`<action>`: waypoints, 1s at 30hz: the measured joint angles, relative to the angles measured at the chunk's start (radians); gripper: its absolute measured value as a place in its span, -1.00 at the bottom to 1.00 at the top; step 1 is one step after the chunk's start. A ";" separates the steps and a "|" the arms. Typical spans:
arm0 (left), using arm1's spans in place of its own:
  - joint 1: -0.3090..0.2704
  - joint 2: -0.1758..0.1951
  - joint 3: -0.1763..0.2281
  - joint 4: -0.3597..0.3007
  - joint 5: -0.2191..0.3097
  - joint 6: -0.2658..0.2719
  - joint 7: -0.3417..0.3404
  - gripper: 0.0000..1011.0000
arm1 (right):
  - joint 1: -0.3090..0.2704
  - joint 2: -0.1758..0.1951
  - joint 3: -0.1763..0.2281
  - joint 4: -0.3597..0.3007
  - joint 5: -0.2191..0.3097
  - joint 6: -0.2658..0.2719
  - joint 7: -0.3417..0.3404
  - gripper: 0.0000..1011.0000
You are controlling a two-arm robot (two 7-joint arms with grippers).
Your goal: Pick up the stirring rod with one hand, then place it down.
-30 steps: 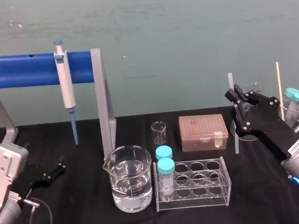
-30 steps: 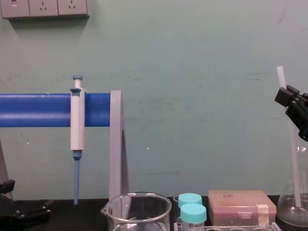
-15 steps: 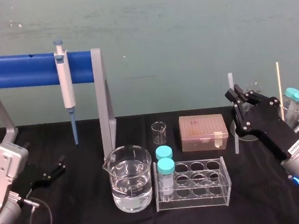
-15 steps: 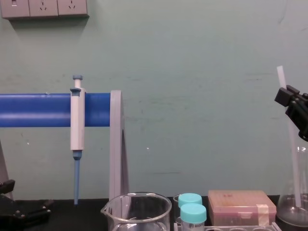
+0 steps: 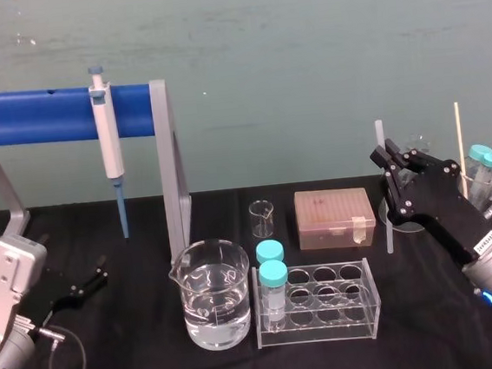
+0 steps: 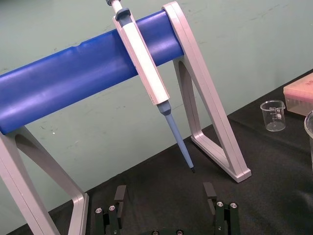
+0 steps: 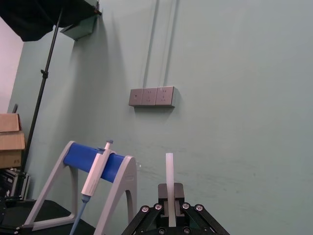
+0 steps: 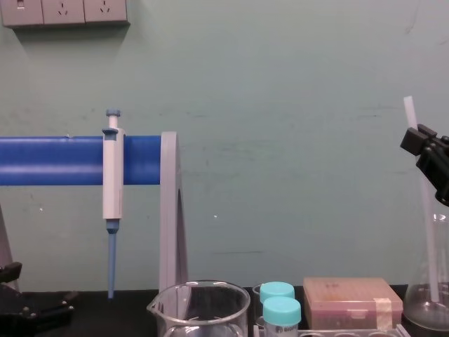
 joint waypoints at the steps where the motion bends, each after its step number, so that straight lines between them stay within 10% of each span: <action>1: 0.000 0.000 0.000 0.000 0.000 0.000 0.000 0.98 | 0.000 0.000 0.000 0.000 0.000 0.000 0.001 -0.87; 30: 0.000 0.000 0.000 0.000 0.000 0.000 0.000 0.98 | 0.022 0.001 -0.064 0.043 0.079 0.063 0.142 -0.87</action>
